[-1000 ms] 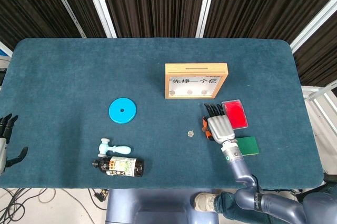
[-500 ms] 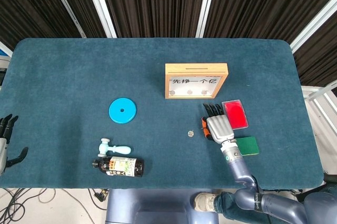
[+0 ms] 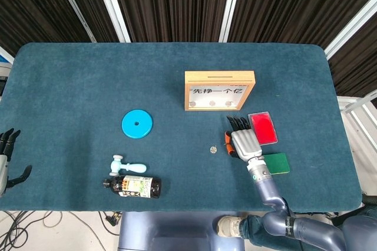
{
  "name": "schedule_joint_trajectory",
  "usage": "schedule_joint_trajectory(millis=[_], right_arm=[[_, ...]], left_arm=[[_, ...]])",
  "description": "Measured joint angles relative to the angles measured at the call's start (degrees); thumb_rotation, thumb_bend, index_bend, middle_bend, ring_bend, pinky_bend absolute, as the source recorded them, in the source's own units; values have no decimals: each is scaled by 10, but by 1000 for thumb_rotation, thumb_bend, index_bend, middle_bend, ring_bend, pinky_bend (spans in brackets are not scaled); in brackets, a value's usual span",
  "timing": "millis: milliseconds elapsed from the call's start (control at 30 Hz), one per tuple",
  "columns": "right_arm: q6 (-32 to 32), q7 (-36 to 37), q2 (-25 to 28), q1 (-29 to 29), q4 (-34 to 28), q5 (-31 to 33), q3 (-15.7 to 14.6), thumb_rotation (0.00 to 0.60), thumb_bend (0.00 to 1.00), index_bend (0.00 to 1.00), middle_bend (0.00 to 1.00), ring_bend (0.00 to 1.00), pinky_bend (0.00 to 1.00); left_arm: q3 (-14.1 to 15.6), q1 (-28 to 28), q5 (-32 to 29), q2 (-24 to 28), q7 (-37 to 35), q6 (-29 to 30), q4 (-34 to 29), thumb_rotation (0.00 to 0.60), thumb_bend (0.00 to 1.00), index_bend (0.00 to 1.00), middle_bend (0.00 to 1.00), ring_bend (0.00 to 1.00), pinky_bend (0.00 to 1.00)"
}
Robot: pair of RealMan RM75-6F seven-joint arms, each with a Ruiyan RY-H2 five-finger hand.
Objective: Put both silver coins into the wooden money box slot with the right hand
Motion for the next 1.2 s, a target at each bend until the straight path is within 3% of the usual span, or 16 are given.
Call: schedule_joint_trajectory(millis=[267, 467, 733, 967, 1200], right_arm=[[39, 30, 25, -12, -37, -25, 6, 600, 524, 851, 28, 0, 0], [93, 37, 88, -31, -121, -46, 22, 600, 524, 864, 28, 0, 0], [156, 23, 190, -47, -225, -57, 80, 600, 524, 864, 28, 0, 0], [126, -7, 229, -10, -246, -21, 134, 600, 524, 864, 28, 0, 0], [43, -46, 253, 60, -237, 94, 184, 600, 524, 863, 27, 0, 0]], left_arm=[[0, 0, -4, 1, 0, -3, -2, 600, 296, 57, 0, 0, 0], [1, 0, -3, 1, 4, -1, -7, 600, 297, 56, 0, 0, 0], [-1, 1, -7, 1, 5, 1, -9, 600, 296, 62, 0, 0, 0], [-2, 1, -9, 0, 2, 2, -10, 600, 297, 62, 0, 0, 0], [-4, -1, -13, 0, 4, -3, -9, 600, 296, 64, 0, 0, 0]])
